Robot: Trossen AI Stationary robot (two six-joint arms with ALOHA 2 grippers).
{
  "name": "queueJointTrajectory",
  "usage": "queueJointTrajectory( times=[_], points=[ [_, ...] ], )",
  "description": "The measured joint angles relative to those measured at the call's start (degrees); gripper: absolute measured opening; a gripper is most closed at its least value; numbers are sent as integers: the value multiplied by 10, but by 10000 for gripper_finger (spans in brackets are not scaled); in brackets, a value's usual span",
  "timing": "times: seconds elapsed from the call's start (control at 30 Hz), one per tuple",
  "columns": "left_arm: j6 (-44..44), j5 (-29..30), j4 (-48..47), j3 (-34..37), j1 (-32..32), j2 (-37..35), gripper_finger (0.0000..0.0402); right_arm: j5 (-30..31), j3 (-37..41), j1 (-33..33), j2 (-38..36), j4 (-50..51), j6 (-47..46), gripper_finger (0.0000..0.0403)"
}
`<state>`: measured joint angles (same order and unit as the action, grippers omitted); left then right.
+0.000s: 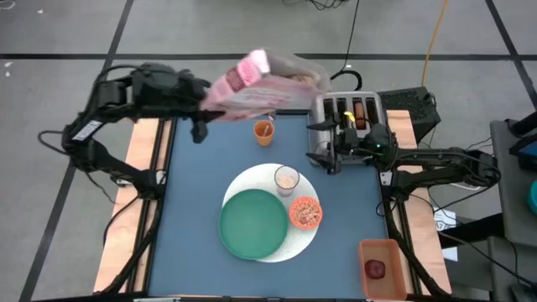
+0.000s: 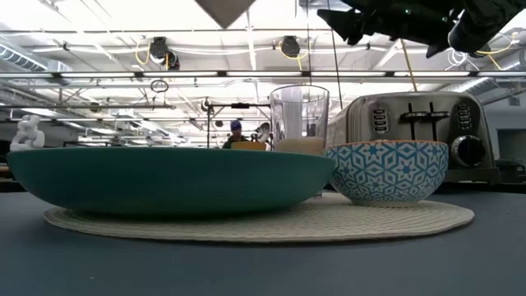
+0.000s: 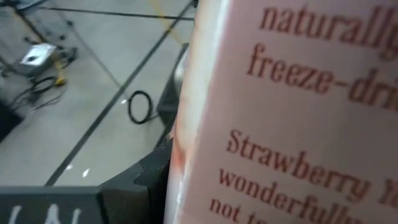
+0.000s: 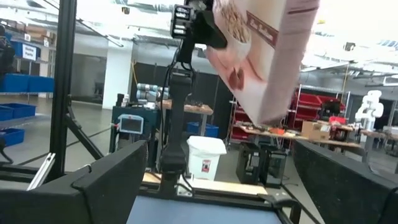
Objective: Arrange a breakfast setting
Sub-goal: Pour the cereal into the orange bowl
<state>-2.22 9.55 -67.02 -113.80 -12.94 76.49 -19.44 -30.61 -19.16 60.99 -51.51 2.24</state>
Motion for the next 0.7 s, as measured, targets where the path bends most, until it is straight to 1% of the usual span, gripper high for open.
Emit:
queueJointTrajectory(
  times=[0.1,0.17,0.27,0.4,0.5,0.6,0.7],
  points=[
    [23,44,17,77,17,-60,198,0,0,0,0,4,0,393],
    [44,77,53,161,28,-111,198,0,0,0,0,8,0,393],
    [69,118,133,313,39,-204,198,0,0,0,0,9,0,393],
    [110,167,267,537,39,-331,198,0,0,0,0,9,0,393],
    [129,175,383,688,39,-406,198,-1,0,0,0,11,0,393],
    [133,175,477,793,39,-458,198,-1,0,0,0,15,0,393],
    [132,196,547,869,38,-480,198,-1,0,0,0,17,0,393]
  ],
)
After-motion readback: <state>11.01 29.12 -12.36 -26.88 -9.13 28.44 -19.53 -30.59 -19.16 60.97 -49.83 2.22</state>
